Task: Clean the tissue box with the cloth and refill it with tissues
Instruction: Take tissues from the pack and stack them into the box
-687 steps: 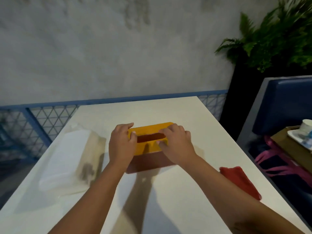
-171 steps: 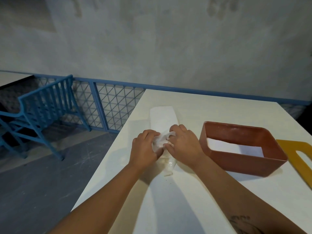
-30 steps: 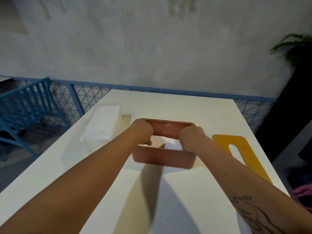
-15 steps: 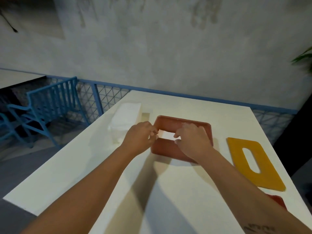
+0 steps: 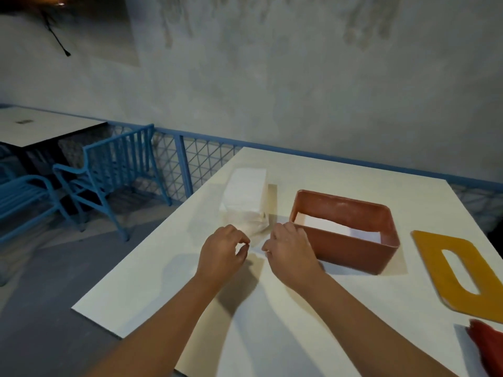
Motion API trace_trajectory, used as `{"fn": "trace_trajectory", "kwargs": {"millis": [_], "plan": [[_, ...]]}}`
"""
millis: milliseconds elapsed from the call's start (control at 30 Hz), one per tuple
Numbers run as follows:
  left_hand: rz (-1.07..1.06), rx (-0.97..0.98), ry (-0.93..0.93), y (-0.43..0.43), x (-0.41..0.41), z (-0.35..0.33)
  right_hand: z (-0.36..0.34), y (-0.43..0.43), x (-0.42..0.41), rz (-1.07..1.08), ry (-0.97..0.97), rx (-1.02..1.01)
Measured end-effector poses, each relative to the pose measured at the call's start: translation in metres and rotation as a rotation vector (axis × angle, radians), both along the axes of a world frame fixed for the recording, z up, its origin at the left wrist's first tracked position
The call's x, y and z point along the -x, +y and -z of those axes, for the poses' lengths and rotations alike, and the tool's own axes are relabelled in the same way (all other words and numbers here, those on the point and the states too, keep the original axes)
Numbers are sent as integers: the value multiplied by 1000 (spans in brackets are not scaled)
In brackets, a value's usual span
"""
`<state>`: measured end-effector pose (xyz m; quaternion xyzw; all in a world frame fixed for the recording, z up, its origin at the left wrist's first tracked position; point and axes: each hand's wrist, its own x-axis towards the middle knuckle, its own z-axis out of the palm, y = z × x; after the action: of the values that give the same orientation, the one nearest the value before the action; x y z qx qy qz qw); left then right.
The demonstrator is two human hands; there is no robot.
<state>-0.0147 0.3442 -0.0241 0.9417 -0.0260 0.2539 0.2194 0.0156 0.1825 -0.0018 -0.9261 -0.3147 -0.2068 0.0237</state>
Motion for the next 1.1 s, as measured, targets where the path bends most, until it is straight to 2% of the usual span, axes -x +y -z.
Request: {"fn": "trace_trajectory", "kwargs": {"millis": [167,300,567,900,1100], "plan": [[-57,34,12,40,-14,3,10,33,-14,69,68,80],[-110,75,10,58,-32,1,16,54,-29,86,77,66],[-40,121,23,76,-67,-1,23,71,-57,48,-199,-148],[77,189,98,78,-92,5,21,81,-81,49,-175,-258],[121,178,74,80,-99,9,25,88,-80,106,-268,-225]]}}
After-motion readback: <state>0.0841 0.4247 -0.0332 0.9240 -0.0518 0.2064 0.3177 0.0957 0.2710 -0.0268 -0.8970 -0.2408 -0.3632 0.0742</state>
